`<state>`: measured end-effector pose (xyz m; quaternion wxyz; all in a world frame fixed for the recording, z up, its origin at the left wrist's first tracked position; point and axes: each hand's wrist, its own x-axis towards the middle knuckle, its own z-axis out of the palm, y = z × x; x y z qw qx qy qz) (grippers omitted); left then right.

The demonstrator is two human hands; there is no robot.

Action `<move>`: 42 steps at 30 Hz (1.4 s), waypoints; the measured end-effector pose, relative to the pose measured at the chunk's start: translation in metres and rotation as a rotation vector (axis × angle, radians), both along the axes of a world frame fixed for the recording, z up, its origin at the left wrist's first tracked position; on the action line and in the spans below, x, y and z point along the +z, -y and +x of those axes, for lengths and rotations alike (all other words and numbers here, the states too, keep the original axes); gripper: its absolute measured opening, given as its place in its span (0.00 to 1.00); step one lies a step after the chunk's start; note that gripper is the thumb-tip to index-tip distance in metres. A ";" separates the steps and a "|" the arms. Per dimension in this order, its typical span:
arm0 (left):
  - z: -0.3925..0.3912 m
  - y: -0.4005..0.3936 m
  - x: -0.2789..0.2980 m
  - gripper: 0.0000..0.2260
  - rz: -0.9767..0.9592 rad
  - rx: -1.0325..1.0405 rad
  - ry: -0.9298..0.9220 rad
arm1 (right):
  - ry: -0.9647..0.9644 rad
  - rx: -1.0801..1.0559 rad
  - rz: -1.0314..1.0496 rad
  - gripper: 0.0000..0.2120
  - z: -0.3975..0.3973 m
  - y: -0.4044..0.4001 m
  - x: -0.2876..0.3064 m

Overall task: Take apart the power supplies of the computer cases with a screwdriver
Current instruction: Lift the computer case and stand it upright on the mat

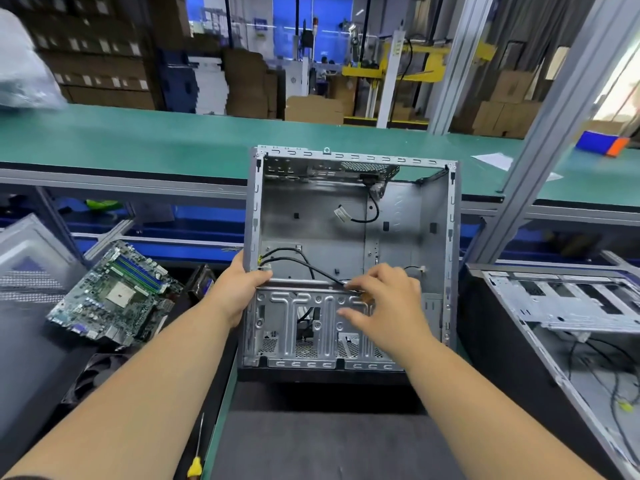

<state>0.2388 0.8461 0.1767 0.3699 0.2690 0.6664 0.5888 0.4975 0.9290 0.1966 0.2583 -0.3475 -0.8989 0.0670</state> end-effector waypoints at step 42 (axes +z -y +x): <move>0.005 0.008 -0.015 0.18 -0.014 0.019 -0.021 | 0.434 -0.114 -0.019 0.16 -0.006 -0.027 -0.010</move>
